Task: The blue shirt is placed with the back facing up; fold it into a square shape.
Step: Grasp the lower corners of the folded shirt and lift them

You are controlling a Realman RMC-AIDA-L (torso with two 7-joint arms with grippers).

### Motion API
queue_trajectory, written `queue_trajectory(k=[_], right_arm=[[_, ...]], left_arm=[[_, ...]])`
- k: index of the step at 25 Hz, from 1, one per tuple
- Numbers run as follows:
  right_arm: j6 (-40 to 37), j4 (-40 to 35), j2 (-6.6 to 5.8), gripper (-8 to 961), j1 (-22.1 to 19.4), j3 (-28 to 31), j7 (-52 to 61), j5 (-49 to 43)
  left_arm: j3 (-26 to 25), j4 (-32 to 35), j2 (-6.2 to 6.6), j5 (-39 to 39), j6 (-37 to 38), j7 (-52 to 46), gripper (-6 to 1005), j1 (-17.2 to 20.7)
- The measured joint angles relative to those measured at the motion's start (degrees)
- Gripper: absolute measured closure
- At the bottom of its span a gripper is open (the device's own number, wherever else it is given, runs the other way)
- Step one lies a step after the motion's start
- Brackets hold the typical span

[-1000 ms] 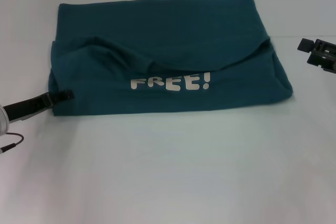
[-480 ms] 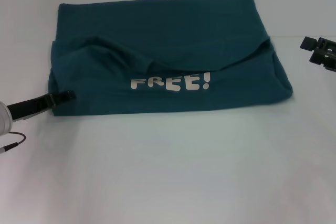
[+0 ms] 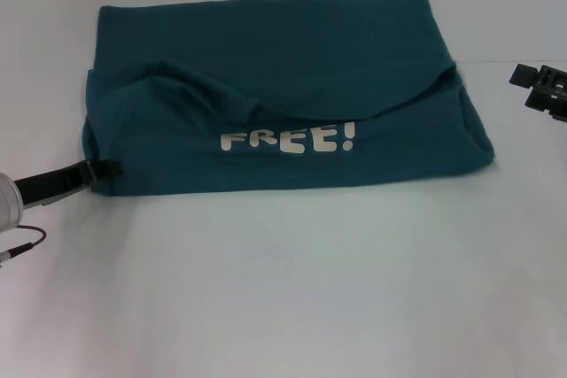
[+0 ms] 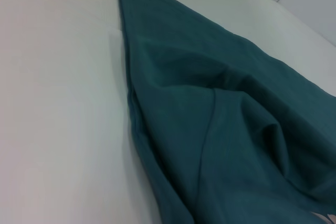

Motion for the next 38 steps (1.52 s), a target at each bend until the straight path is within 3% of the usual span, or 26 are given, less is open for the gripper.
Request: queue_trajectory(k=[10,13,20,23,28,38], right_arm=[[0.0,0.0,-0.54,98,0.24,-0.58,0.19,-0.75],[-0.43,-0.09,-1.74,98,1.29,-0.87,1.2,-4.06],[-0.22,-0.83,-5.32,98,6.88,-1.57,9.34,-20.32],[0.94,-0.93,-5.69,98,8.97,-1.59,12.51,-25.29],[3.6,-0.73,-5.08,98,13.58,-1.95,17.54,-36.25],[10.84,-0.12,-1.31,99,16.2,-7.23,19.73,-39.76]], left_arm=[[-0.15,0.69,-0.03,0.03,0.89,0.0,868,0.09],[-0.31,1.79,0.45,0.04,3.59,-0.31,949,-0.05],[-0.64,6.99,1.82,-0.63,10.05,-5.98,996,-0.62],[-0.75,7.23,2.72,-0.22,10.43,-8.92,997,-1.82],[-0.8,6.94,3.01,-0.03,9.8,-10.26,996,-3.16],[-0.81,6.92,2.81,-0.51,9.25,-10.33,997,-3.39]])
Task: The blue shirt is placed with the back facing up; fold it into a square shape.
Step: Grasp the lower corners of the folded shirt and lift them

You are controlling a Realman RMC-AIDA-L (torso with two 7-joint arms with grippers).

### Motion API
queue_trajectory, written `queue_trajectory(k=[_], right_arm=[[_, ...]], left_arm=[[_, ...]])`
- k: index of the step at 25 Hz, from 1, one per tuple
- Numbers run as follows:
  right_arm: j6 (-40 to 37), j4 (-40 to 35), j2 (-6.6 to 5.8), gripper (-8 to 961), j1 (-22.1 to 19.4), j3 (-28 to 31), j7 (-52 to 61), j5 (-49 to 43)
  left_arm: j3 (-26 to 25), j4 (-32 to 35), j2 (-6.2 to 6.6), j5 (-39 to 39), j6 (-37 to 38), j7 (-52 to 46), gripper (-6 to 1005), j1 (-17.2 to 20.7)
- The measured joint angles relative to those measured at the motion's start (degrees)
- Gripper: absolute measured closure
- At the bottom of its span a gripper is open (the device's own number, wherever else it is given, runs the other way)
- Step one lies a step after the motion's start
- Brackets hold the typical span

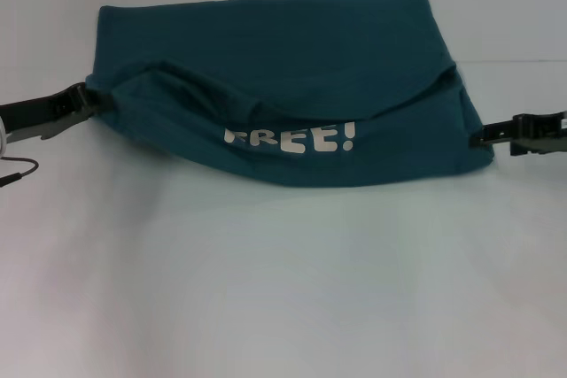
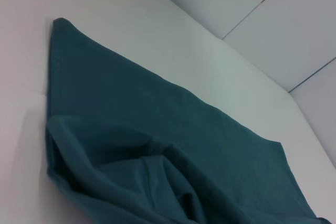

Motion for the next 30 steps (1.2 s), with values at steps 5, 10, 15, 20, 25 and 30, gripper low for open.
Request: queue_trajectory(k=[5,10,15,20,25,30], right_arm=[[5.03,0.03,2.05,99,-0.04,-0.47,-1.48,-0.05],[9.12,0.21,3.48,99,-0.16,-2.22,-1.64,-0.12],[13.08,2.49,4.02,98,0.23,-4.28,-1.63,-0.16],[16.62,5.04,4.23,98,0.87,-5.84,-1.65,-0.2],[18.64,5.39,4.75,98,0.94,-7.06,-1.65,-0.2],[18.55,5.46,5.34,98,1.22,-8.43,-1.65,-0.19]], left_arm=[[0.0,0.2,-0.26,-0.1,0.06,0.13,996,0.1],[0.01,0.16,-0.42,-0.12,0.01,0.2,997,-0.03],[0.01,0.22,-0.5,-0.12,0.0,0.17,997,-0.1],[0.01,0.23,-0.49,-0.12,0.0,0.0,996,0.03],[0.01,0.29,-0.48,-0.12,-0.03,-0.08,997,0.22],[0.01,0.2,-0.47,-0.12,-0.09,-0.08,997,0.25]])
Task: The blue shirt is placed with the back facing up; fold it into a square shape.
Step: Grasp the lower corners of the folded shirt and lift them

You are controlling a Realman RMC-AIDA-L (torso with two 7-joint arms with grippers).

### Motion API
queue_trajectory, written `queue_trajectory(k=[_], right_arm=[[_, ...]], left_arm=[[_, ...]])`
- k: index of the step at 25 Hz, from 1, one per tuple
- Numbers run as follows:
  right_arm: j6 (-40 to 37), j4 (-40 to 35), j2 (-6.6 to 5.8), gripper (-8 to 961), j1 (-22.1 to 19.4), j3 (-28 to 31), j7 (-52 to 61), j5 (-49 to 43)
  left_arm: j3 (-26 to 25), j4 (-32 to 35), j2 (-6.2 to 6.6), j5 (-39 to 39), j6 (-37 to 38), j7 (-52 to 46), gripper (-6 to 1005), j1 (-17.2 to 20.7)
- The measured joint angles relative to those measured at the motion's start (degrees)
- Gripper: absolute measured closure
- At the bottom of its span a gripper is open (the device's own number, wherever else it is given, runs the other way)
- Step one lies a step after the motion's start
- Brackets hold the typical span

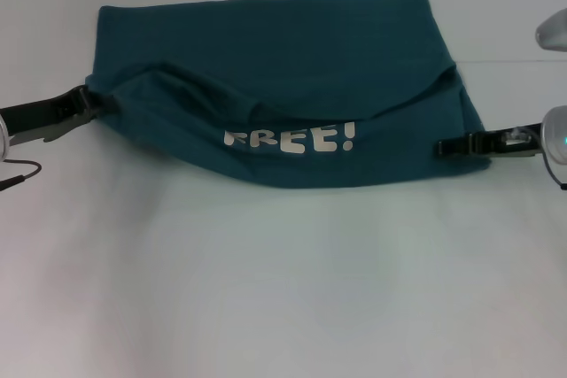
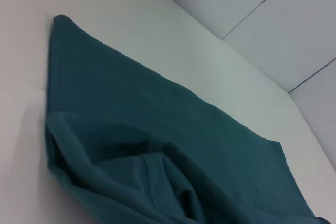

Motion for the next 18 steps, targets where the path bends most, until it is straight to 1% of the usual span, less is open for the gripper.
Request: queue_trajectory(k=[1,7,12,18], right_arm=[[-0.01,0.14,0.06,98,0.11,-0.09,0.0,0.0],[-0.28,0.81,-0.34,200,0.27,-0.24,0.86,0.21],[-0.36,0.6,-0.44,440,0.15,-0.31,0.89,0.28],[-0.5,0.56,-0.69,658,0.25,-0.1,0.91,0.24]], left_arm=[[0.0,-0.04,0.0,0.0,0.0,0.0,997,0.01],[0.0,0.0,0.0,-0.08,0.0,0.0,996,0.08],[0.0,0.04,-0.04,-0.12,0.0,0.0,996,0.1],[0.0,0.07,-0.08,-0.21,0.0,-0.01,996,0.07]])
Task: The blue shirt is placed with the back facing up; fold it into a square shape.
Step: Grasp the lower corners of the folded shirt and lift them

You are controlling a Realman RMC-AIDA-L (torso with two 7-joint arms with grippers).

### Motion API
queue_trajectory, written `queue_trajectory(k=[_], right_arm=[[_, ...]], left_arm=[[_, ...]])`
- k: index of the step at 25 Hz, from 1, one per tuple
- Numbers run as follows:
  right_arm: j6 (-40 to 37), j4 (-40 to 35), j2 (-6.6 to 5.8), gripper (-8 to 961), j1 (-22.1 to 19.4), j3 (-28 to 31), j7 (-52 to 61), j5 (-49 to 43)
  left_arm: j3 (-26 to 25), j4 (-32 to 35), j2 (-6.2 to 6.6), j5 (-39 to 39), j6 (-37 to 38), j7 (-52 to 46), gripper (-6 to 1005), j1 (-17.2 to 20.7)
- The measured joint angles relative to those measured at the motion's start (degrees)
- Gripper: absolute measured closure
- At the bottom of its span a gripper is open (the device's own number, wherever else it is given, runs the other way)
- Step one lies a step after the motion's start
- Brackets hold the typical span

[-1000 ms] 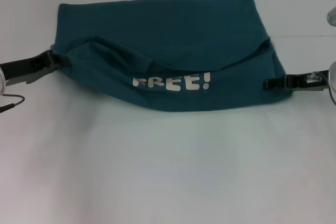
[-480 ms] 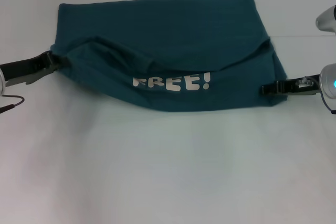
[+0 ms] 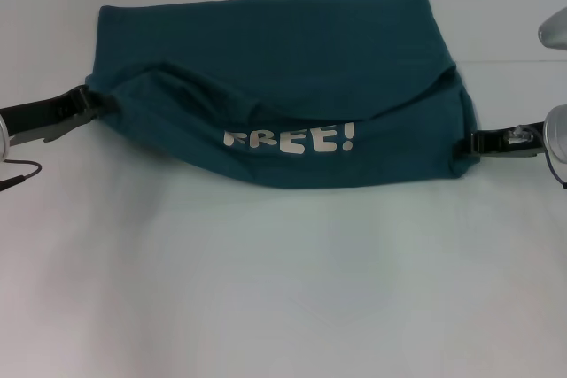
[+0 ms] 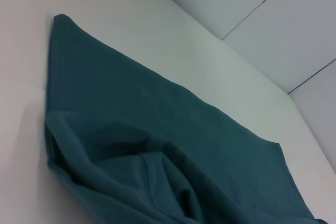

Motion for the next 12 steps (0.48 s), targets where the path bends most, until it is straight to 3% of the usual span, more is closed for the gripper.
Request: queue_trajectory(k=[8,12], right_arm=[[-1.72,-0.34,-0.51,879,-0.13,0.01,0.0,0.1],[-7.12,-3.36,-1.29,894,-0.75,0.67,0.0,0.17]], left_arm=[[-0.04,0.18,-0.02,-0.3,0.3,-0.02,996,0.07],[0.28,0.9,0.51,0.74,2.82,0.43,996,0.11]])
